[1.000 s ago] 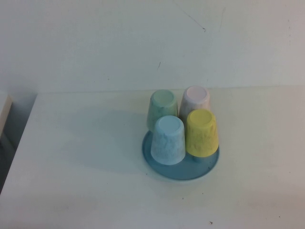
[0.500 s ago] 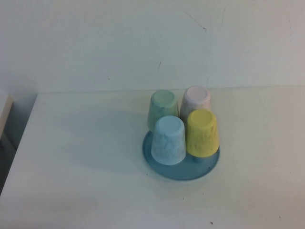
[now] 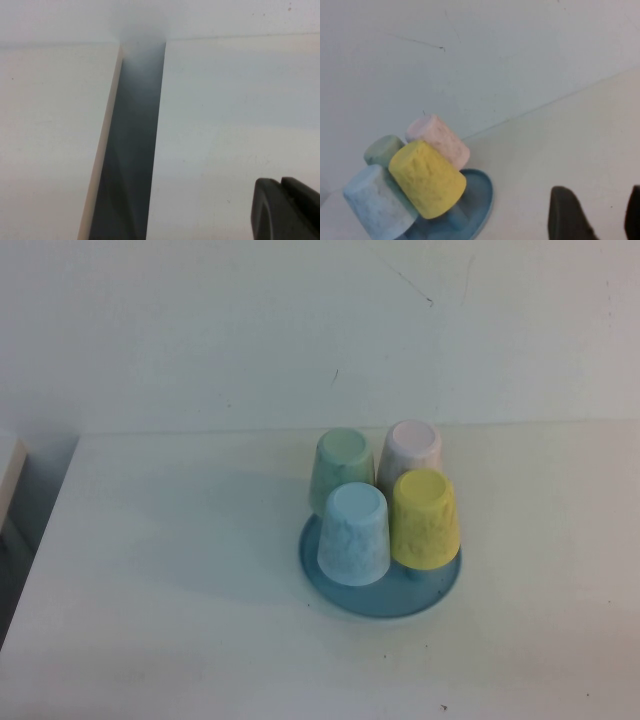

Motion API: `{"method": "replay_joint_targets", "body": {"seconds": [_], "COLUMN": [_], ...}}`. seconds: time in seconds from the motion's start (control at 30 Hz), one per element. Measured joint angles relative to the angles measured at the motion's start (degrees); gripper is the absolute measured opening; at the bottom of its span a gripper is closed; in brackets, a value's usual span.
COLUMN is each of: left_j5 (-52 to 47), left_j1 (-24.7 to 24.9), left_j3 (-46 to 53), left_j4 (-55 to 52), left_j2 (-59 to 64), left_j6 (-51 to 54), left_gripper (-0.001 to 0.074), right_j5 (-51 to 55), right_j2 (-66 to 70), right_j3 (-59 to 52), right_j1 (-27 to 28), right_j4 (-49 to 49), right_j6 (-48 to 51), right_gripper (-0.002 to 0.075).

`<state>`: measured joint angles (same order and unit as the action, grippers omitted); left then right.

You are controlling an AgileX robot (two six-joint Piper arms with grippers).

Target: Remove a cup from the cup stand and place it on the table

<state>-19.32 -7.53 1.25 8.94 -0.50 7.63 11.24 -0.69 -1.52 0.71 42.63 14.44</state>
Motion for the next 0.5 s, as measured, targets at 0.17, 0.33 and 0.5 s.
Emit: {"method": "replay_joint_targets", "body": {"seconds": [0.17,0.33,0.5], "left_j5": [0.0,0.0,0.0], "left_j1": [0.0,0.0,0.0], "left_j3": [0.0,0.0,0.0], "left_j4": [0.0,0.0,0.0], "left_j2": [0.0,0.0,0.0], "left_j6": [0.0,0.0,0.0], "left_gripper": [-0.0003,-0.0003,-0.0003], "right_j5": [2.42,10.91,21.75], "right_j2": [0.0,2.69,16.41], "right_j3": [0.28,11.31,28.54], "right_j1": [0.0,0.0,0.0], "right_j4": [0.0,-3.19,-16.07], "right_j6": [6.3,17.24,19.34], "right_gripper": [0.0257,0.0255,0.0214]}}
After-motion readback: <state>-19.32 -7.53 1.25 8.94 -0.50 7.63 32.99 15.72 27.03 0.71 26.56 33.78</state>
